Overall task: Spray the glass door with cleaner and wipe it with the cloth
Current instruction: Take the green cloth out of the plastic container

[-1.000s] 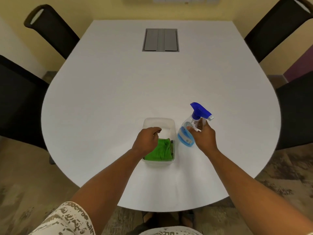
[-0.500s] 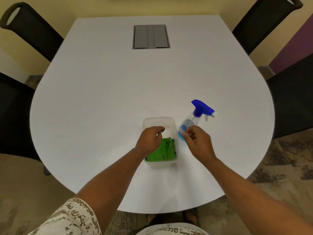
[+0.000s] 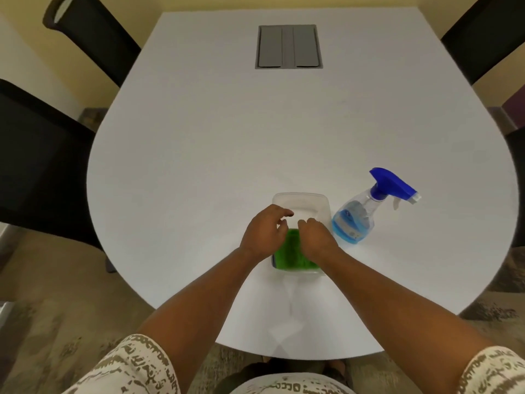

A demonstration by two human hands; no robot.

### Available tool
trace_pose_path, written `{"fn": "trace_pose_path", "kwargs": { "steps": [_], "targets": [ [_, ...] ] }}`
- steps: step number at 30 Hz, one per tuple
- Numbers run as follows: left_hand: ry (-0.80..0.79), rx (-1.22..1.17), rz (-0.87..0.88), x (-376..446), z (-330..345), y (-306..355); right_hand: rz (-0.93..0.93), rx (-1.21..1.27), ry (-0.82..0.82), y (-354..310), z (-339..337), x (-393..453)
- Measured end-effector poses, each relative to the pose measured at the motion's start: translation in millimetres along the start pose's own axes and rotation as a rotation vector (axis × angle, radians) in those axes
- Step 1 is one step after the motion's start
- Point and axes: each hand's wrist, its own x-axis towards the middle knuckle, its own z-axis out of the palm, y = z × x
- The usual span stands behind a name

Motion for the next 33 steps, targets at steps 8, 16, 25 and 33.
{"fn": "trace_pose_path", "kwargs": {
  "steps": [8, 16, 25, 33],
  "targets": [
    [-0.025, -0.148, -0.076, -3, -1, -14, -0.065, -0.202, -0.051, -2, 14, 12],
    [-0.02, -0.279, -0.187, -3, -3, -13, -0.015, -0.139, -0.07, -2, 0, 16],
    [0.027, -0.313, -0.236, -6, -3, -5, -0.099, 0.289, -0.112, 13, -42, -6],
    [0.391, -0.298, -0.246, -25, -17, 35, -0.2, 0.357, 0.063, 18, -76, -23]
  ]
}}
